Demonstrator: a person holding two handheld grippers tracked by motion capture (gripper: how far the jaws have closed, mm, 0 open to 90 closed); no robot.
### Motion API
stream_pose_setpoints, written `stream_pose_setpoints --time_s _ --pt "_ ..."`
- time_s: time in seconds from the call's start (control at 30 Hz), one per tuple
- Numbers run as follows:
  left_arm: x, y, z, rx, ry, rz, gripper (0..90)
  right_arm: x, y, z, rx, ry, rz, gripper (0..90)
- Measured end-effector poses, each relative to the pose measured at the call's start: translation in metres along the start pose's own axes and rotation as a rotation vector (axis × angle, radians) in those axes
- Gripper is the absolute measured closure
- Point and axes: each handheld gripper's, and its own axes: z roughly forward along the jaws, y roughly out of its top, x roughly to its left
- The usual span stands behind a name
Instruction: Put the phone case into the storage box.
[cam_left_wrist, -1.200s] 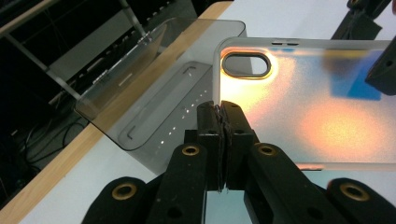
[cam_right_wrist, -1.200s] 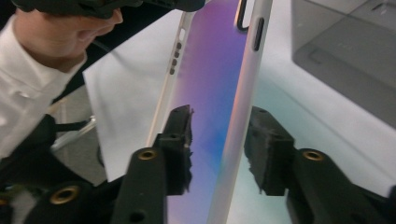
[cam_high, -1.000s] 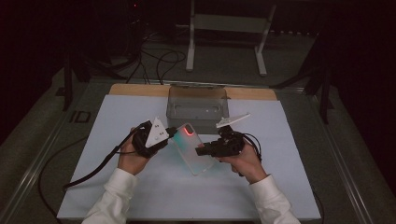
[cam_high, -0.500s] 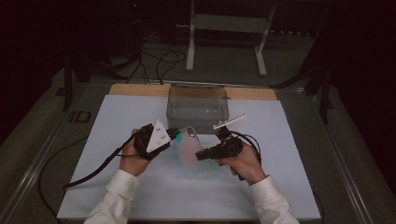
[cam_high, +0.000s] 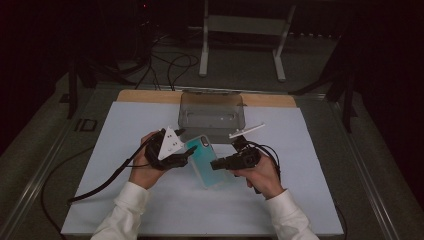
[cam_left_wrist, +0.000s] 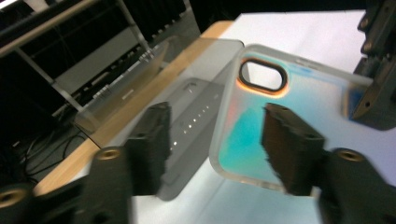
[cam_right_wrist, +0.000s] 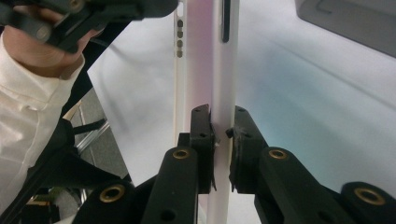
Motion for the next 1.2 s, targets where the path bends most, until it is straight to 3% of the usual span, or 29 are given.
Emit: stream_pose_setpoints --time_s 0.13,0.17,0.2,0.3,0.67,0.97,1.2 --pt "0.002 0.001 -0.001 -0.002 0.019 -0.045 13.7 0.0 0.0 -0.001 -0.007 -0.008 0.003 82.5" --pt "0.003 0.001 -0.001 0.01 0.035 -0.064 13.7 0.0 0.0 -0.002 -0.007 -0.009 0.003 82.5" --pt "0.004 0.001 0.0 0.015 0.031 -0.077 7.8 0.0 0.0 -0.003 -0.009 -0.011 0.001 82.4" --pt "0.004 -0.001 0.0 0.025 0.046 -0.091 3.1 0.0 0.0 -0.003 -0.013 -0.015 -0.002 82.4" --pt "0.012 -0.026 -0.008 0.025 0.057 -0.233 0.6 0.001 0.0 -0.006 -0.04 -0.046 -0.003 82.3" --pt "0.017 -0.051 -0.017 0.04 0.079 -0.297 0.2 0.002 0.001 -0.009 -0.058 -0.081 -0.007 82.3" --pt "0.018 -0.078 -0.027 0.019 0.088 -0.344 0.1 0.0 0.002 -0.012 -0.077 -0.103 0.002 82.3"
